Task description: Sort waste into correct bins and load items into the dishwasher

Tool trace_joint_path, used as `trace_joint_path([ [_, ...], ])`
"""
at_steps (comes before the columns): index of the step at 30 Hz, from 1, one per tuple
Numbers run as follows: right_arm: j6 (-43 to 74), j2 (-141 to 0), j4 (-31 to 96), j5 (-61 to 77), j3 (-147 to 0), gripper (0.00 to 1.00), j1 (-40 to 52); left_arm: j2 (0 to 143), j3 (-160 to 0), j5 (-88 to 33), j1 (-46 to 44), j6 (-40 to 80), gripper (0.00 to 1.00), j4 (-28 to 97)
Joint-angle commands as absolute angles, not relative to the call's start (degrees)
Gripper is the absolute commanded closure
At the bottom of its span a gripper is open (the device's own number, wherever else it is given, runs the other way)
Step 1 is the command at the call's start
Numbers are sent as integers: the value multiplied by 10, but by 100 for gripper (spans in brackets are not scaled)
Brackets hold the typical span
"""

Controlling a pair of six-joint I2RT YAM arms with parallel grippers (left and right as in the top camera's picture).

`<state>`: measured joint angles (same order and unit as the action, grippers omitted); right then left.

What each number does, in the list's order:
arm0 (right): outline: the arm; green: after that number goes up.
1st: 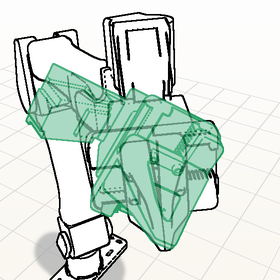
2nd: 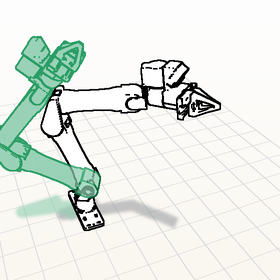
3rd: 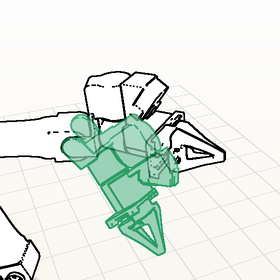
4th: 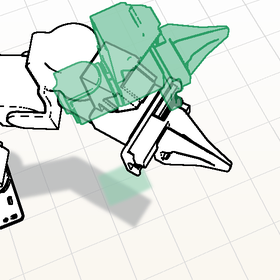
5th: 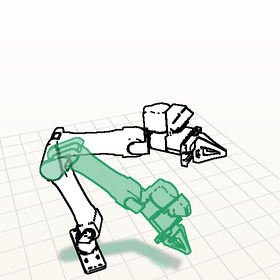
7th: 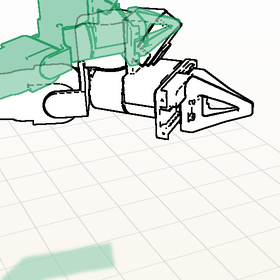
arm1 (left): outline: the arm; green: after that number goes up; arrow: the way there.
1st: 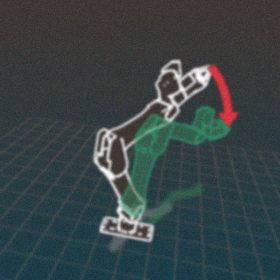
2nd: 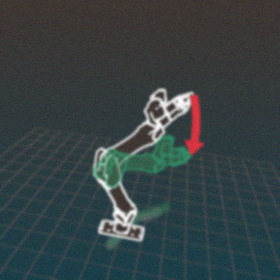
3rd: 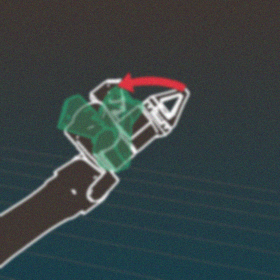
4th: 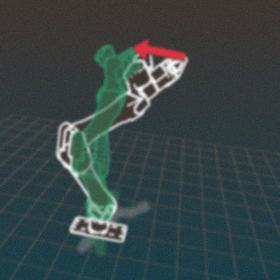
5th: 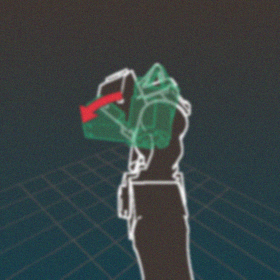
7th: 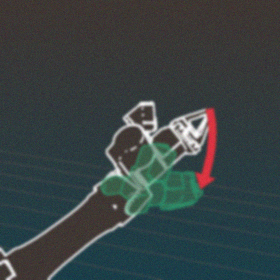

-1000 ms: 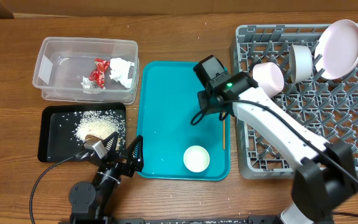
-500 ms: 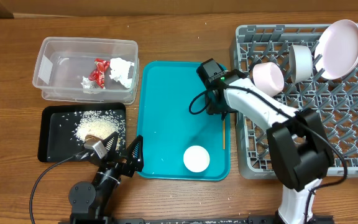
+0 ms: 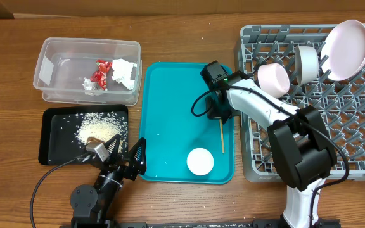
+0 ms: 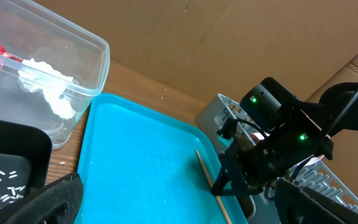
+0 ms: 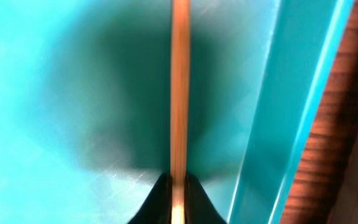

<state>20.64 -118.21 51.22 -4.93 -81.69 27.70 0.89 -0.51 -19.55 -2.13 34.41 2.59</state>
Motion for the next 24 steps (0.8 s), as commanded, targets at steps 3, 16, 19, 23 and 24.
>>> trace_joint_path([
  [3,206,-1174,536,-39,-831,96,281,3,-3,-204,-19,349,0,26],
  [16,185,-930,528,-274,-874,96,227,3,-3,-204,-19,349,0,26],
  [19,110,-936,504,-248,-871,96,197,3,-3,-204,-19,349,0,26],
  [23,70,-959,482,-185,-846,96,163,3,-3,-204,-19,349,0,26],
  [24,71,-967,482,-176,-843,96,158,3,-3,-204,-19,349,0,26],
])
